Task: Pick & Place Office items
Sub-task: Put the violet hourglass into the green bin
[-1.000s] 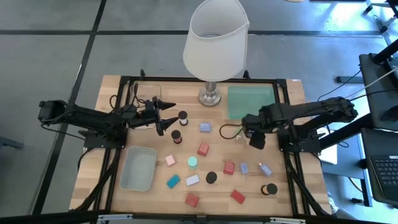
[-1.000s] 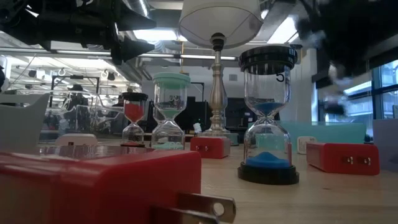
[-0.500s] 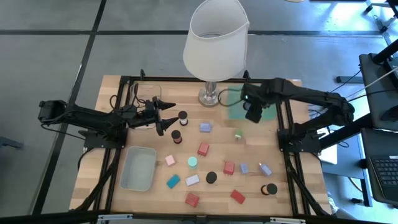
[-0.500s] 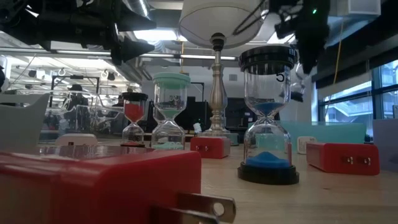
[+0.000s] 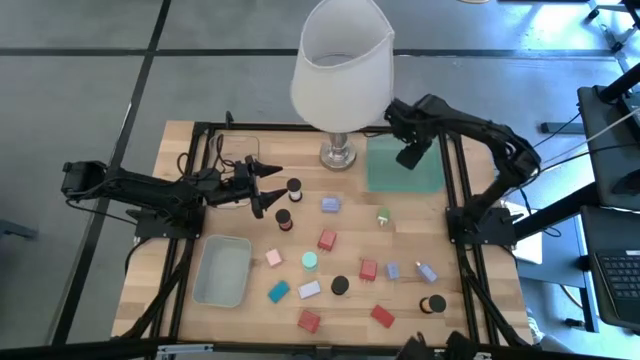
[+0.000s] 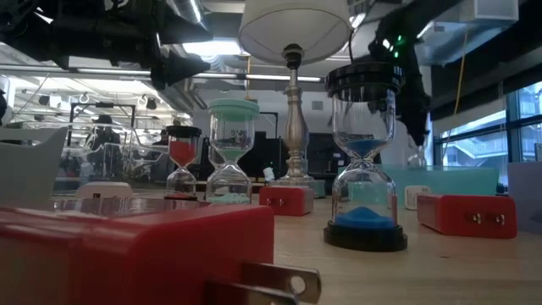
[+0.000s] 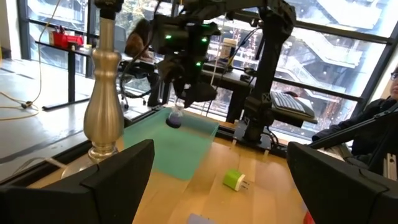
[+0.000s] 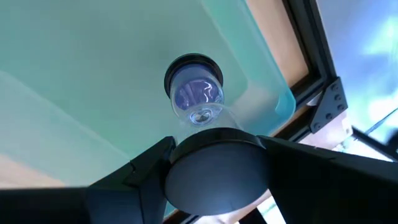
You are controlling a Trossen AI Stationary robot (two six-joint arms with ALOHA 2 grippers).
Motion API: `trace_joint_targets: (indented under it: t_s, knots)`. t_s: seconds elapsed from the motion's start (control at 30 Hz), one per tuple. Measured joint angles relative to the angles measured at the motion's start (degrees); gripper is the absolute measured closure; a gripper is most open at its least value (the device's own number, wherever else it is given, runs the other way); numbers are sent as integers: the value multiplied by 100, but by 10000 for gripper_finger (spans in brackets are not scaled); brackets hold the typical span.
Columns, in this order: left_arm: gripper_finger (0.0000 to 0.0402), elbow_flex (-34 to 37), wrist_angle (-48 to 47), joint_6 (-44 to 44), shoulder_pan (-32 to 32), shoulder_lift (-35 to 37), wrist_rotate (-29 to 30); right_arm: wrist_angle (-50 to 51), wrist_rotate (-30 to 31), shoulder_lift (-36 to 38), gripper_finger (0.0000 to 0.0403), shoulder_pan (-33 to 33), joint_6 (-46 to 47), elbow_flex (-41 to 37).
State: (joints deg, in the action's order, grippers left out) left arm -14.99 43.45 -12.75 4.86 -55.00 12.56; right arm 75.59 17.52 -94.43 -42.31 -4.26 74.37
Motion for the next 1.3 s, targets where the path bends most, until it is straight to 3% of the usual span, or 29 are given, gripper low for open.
trace_joint_targets:
  t_s: [0.27, 0.5, 1.0, 1.3]
  knots:
    - [38, 1, -341, -192, 0, 0, -3, -241, -78, -138, 189, -650, -198, -137]
    - [38, 3, -526, -654, 0, 0, -19, -758, -465, -132, 187, -1201, -473, -847]
    - [38, 3, -515, -648, 0, 0, -4, -1348, -399, -114, 165, -1269, -331, -815]
    - [38, 3, -515, -505, 0, 0, -2, -1146, -327, -114, 121, -1267, -369, -697]
